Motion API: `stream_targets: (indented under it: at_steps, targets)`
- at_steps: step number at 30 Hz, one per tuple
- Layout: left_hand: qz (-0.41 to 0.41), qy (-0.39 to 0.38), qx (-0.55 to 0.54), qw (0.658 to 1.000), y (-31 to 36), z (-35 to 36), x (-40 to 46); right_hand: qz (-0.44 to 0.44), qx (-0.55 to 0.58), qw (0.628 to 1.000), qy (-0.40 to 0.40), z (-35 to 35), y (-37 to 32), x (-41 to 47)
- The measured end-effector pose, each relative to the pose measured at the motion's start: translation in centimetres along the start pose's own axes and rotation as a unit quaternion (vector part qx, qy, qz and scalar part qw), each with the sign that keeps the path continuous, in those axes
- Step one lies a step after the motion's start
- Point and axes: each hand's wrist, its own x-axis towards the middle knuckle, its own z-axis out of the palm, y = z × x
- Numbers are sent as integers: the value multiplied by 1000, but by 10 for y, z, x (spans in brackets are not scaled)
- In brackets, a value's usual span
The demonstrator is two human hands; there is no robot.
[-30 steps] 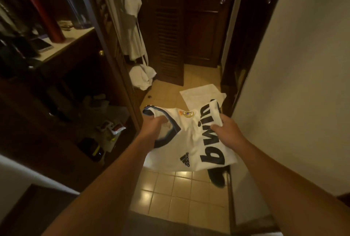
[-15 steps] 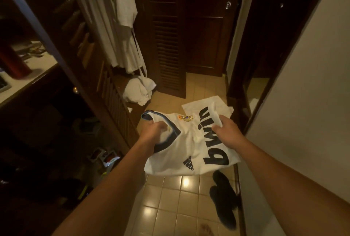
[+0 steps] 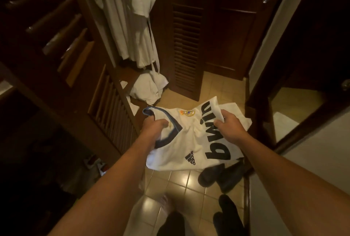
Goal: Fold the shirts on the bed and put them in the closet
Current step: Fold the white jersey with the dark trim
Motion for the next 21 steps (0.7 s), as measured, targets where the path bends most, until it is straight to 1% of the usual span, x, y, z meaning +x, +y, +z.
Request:
stream_targets:
  at_steps: [7,12,15,21]
  targets:
    - [10,30,10,999,42,-18,112,3,9,1000,-19,36,-52,117]
    - [4,77,13,997,72,-31,173,-10,0,999,-41,51,-92,186]
    - [-7,81,-7,997,91,-36,204,-30,-18,998,-46,55,-111,229]
    - [-31,111,-48,992,125,-29,277,-65,-30,995,-72,70,-135,328]
